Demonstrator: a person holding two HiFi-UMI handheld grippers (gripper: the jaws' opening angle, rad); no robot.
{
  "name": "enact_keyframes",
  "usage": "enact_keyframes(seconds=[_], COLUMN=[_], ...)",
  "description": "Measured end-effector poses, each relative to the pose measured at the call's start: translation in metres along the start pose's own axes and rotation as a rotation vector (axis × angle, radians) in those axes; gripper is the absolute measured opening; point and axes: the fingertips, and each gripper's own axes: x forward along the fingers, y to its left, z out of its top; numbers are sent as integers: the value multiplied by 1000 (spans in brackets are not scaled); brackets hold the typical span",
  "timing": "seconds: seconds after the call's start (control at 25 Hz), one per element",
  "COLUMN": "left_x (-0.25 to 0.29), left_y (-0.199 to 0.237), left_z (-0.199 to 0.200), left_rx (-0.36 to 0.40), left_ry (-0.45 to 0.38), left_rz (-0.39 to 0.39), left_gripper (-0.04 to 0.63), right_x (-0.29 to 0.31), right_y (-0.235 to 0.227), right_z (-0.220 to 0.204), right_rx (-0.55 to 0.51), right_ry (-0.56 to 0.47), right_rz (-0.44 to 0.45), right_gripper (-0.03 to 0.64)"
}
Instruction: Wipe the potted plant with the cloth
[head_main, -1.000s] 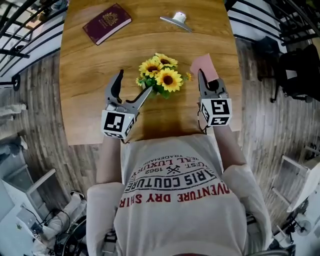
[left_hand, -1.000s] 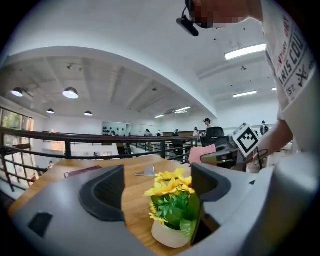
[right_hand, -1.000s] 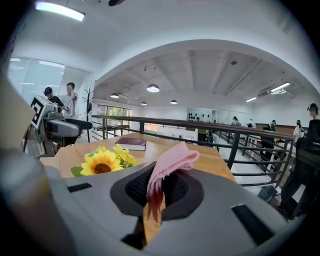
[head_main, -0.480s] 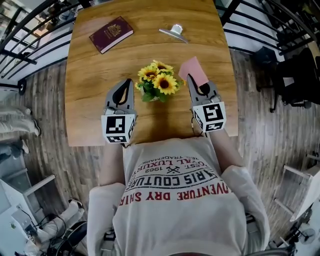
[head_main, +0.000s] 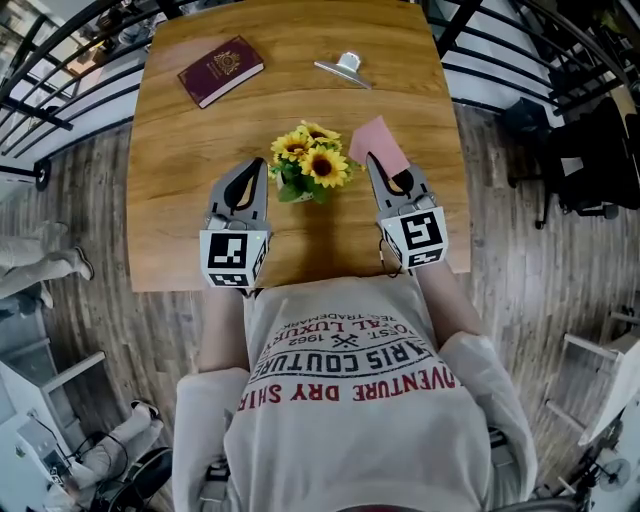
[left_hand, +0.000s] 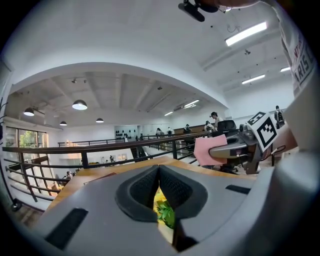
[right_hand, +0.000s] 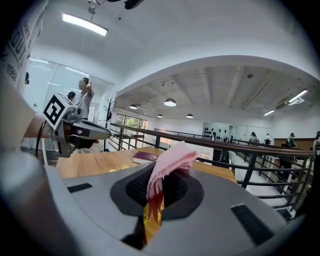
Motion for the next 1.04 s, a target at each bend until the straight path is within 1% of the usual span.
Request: enact_keyframes(seconds=[0.2,0.44,0.64,1.04], left_x=[2,3,1,2], left_y=[-2,-2,2,3], left_z=[0,-1,-1,-5], left_rx=[5,-9,-33,-36], left_ry=[7,16,22,38], left_rz=[0,11,25,19], left_gripper=[17,17,17,17], right_x=[-1,-2,-2,0], right_y=[4,3,2,6], right_z=[4,5,5,4], right_rx=[-10,-28,0,12], right_ry=[-16,-36,-43,-41], right_rz=[15,-5,2,2], right_gripper=[35,35,35,35])
